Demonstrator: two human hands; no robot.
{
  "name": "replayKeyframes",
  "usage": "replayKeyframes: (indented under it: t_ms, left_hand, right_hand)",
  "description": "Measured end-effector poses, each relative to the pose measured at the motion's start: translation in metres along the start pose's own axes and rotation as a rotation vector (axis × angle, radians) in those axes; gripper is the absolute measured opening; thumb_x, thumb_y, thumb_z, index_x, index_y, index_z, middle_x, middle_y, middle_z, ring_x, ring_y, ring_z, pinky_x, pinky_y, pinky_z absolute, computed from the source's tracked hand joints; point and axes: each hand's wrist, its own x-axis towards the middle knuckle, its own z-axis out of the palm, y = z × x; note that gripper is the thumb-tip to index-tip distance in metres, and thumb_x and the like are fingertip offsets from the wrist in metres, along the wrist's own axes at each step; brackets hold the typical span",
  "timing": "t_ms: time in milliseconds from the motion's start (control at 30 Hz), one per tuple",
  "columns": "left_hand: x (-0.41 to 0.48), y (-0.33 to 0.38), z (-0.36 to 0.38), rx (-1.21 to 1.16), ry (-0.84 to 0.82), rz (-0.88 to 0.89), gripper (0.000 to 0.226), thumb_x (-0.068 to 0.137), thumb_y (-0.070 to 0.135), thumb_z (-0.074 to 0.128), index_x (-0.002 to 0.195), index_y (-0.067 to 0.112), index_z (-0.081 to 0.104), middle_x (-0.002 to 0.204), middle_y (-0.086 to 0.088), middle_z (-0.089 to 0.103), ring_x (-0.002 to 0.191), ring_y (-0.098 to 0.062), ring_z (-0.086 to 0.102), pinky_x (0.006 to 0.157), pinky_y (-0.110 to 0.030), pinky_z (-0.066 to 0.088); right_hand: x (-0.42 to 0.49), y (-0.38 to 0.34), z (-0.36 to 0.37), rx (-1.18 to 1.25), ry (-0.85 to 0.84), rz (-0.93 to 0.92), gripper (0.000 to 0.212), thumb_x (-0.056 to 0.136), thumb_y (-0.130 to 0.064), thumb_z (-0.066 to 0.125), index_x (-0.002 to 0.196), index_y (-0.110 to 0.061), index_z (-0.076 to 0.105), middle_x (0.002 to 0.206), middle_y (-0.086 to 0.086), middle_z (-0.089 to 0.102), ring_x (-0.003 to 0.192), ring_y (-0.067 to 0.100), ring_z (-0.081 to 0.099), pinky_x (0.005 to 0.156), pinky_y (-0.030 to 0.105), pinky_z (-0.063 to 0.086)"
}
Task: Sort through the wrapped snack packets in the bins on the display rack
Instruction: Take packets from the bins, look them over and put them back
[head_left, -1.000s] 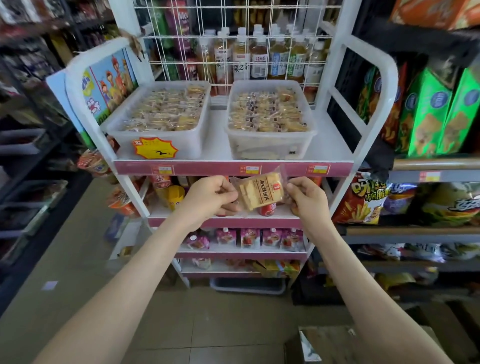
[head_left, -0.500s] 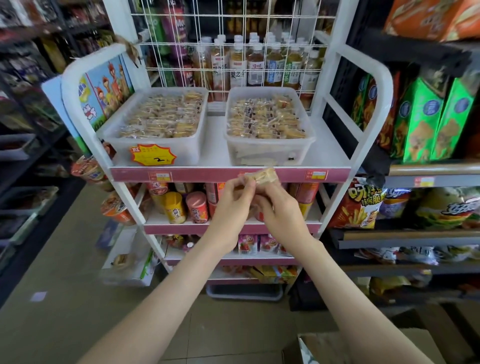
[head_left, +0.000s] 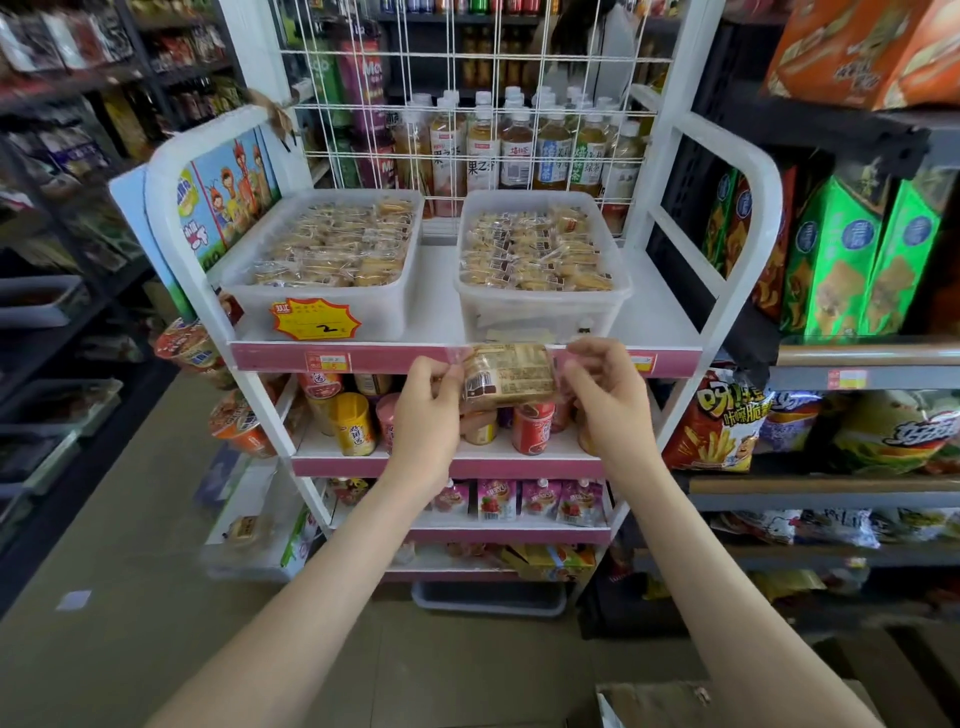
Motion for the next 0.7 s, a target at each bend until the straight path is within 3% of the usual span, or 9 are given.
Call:
replayKeyframes:
  t_ms: [100,167,267,333,400,567,700]
  left_hand:
    - [-0.002,0.004,-0.004,-0.076,-0.050,-0.005,0.018,0.103,0.014,0.041,0.086,0.009,0.044,0.093,-0.012,0.067,0.077,-0.022,0.073,0.072,-0.042,0.061]
    - [-0.003,0.006,-0.006,-0.071,-0.065,0.030,0.018,0.103,0.011,0.041,0.086,0.008,0.043,0.093,-0.013,0.066,0.074,-0.018,0.072,0.066,-0.035,0.061]
    - [-0.002,0.003,-0.010,-0.028,-0.024,0.066,0.018,0.103,0.013,0.041,0.086,0.009,0.043,0.097,-0.015,0.067,0.080,-0.020,0.073,0.070,-0.039,0.061]
    - [-0.003,0.002,-0.012,-0.004,0.003,0.084,0.018,0.103,0.015,0.041,0.086,0.011,0.044,0.101,-0.016,0.068,0.087,-0.023,0.072,0.074,-0.044,0.060]
    - [-0.004,0.001,-0.013,0.011,0.011,0.101,0.017,0.103,0.016,0.042,0.086,0.011,0.044,0.103,-0.016,0.067,0.091,-0.025,0.071,0.076,-0.046,0.060]
    - [-0.006,0.000,-0.018,0.123,0.014,0.161,0.017,0.102,0.018,0.044,0.085,0.014,0.045,0.099,-0.011,0.067,0.090,-0.021,0.070,0.074,-0.043,0.060]
    - [-0.007,0.005,-0.024,0.506,0.112,0.321,0.018,0.101,0.020,0.047,0.085,0.014,0.048,0.075,0.004,0.057,0.067,-0.010,0.054,0.056,-0.013,0.040]
  right_hand:
    - [0.007,0.006,-0.005,0.030,-0.138,0.169,0.015,0.096,-0.012,0.054,0.105,-0.013,0.067,0.093,0.008,0.070,0.078,0.013,0.062,0.071,0.029,0.050]
    - [0.007,0.004,-0.005,0.073,-0.178,0.180,0.018,0.097,-0.011,0.052,0.104,-0.004,0.068,0.096,0.018,0.071,0.077,0.019,0.062,0.065,0.026,0.050]
    - [0.005,-0.002,-0.004,0.164,-0.185,0.163,0.023,0.096,-0.015,0.054,0.104,0.002,0.067,0.094,0.025,0.067,0.077,0.023,0.059,0.061,0.022,0.050]
    - [0.005,-0.004,-0.004,0.139,-0.222,0.160,0.022,0.095,-0.016,0.056,0.105,0.000,0.067,0.098,0.026,0.067,0.081,0.025,0.061,0.068,0.027,0.052]
    - [0.004,-0.004,-0.002,0.119,-0.239,0.168,0.017,0.093,-0.011,0.058,0.105,-0.004,0.068,0.102,0.024,0.068,0.085,0.027,0.063,0.075,0.034,0.052]
    - [0.004,-0.004,0.000,0.080,-0.178,0.156,0.016,0.092,0.002,0.056,0.096,-0.007,0.069,0.097,0.019,0.071,0.087,0.029,0.066,0.071,0.030,0.056]
    - [0.005,-0.008,-0.001,0.009,-0.124,0.110,0.014,0.093,0.004,0.053,0.094,-0.003,0.065,0.075,0.015,0.066,0.062,0.016,0.061,0.057,0.021,0.052]
